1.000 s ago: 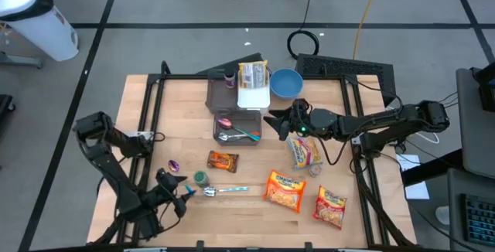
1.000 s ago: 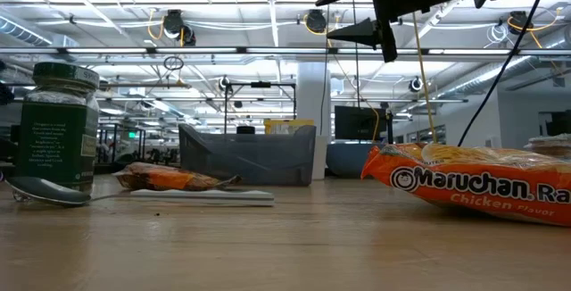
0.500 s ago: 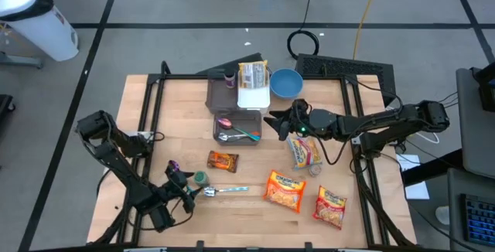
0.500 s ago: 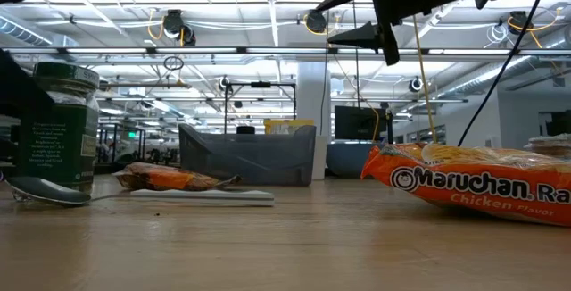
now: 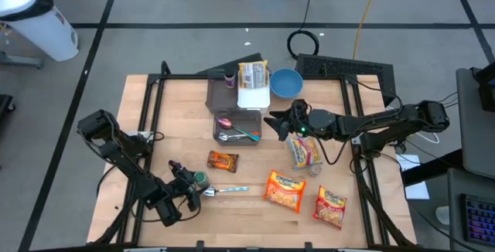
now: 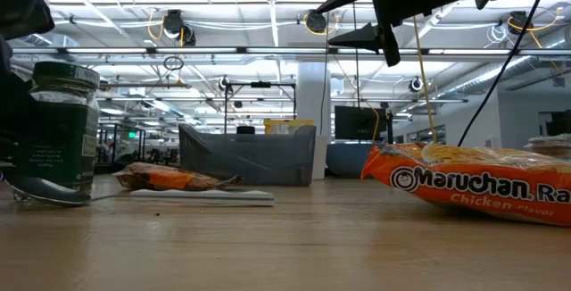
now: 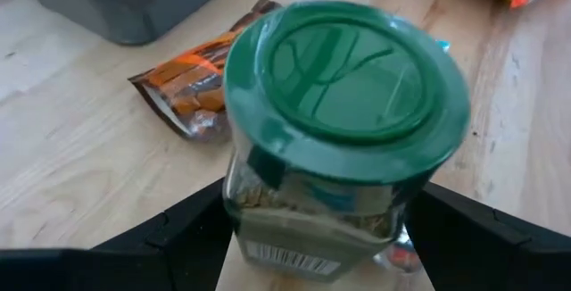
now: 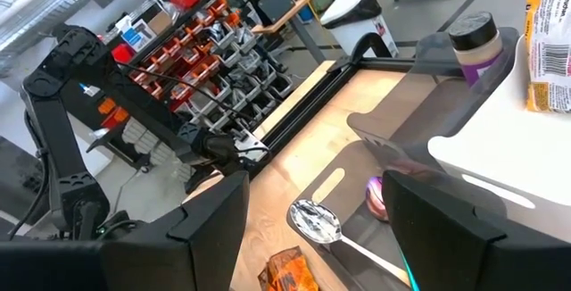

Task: Pick & Place Food Item
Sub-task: Put the green seasoning bottle into the top black bin

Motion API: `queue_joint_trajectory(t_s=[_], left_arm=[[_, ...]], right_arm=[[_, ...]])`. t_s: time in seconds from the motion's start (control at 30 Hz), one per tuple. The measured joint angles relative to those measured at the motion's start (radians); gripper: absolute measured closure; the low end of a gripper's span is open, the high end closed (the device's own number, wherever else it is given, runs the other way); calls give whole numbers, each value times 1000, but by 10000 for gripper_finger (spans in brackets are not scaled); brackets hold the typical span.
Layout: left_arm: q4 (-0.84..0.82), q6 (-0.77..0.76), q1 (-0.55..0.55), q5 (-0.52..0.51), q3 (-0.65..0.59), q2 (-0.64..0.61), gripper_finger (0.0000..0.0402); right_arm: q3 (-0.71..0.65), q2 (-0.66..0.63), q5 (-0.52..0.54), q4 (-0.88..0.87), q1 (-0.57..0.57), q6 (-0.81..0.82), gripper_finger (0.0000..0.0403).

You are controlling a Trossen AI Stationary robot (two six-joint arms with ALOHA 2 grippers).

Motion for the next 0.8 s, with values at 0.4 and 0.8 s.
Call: queue_joint_trajectory(t_s=[0.4,0.8], left_arm=[[0,-21,0,13,-15,0,92],[0,-14,27,9,-15,0,194]], right_arm=[[0,0,0,-8,0,-6,149],[0,0,0,-7,0,-9,149]])
